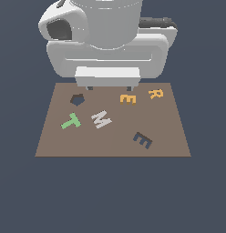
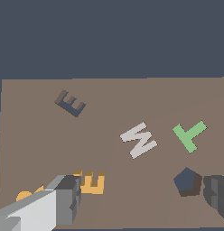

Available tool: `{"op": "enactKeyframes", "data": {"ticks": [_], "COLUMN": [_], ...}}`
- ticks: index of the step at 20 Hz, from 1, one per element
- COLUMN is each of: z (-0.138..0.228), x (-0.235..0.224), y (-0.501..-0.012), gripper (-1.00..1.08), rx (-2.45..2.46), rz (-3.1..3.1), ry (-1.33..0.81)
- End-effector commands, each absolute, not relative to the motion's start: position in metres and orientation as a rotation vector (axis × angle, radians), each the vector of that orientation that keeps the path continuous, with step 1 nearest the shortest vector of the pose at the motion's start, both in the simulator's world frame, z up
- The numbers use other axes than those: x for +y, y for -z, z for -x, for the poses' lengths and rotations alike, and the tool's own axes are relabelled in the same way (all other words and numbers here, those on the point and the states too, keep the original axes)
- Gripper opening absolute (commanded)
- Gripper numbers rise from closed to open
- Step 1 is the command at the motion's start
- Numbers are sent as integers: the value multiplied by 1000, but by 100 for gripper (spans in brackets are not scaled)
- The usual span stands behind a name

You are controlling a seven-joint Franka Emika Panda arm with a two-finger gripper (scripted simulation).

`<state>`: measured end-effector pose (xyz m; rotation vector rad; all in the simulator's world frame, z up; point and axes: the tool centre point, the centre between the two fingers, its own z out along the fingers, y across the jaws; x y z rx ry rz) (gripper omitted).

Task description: Insert a designated object into the corresponding slot on a board.

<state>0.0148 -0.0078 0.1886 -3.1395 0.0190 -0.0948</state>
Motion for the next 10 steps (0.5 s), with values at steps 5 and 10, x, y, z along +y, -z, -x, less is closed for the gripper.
{"op": "enactKeyframes", "data": {"ticks": [5, 10], "z": [-15, -15], "x": [-7, -3], "y": [-187, -183], "gripper": [100, 100], "rx": [-1, -80], "rz": [3140, 3138], "ry": [94, 92]}}
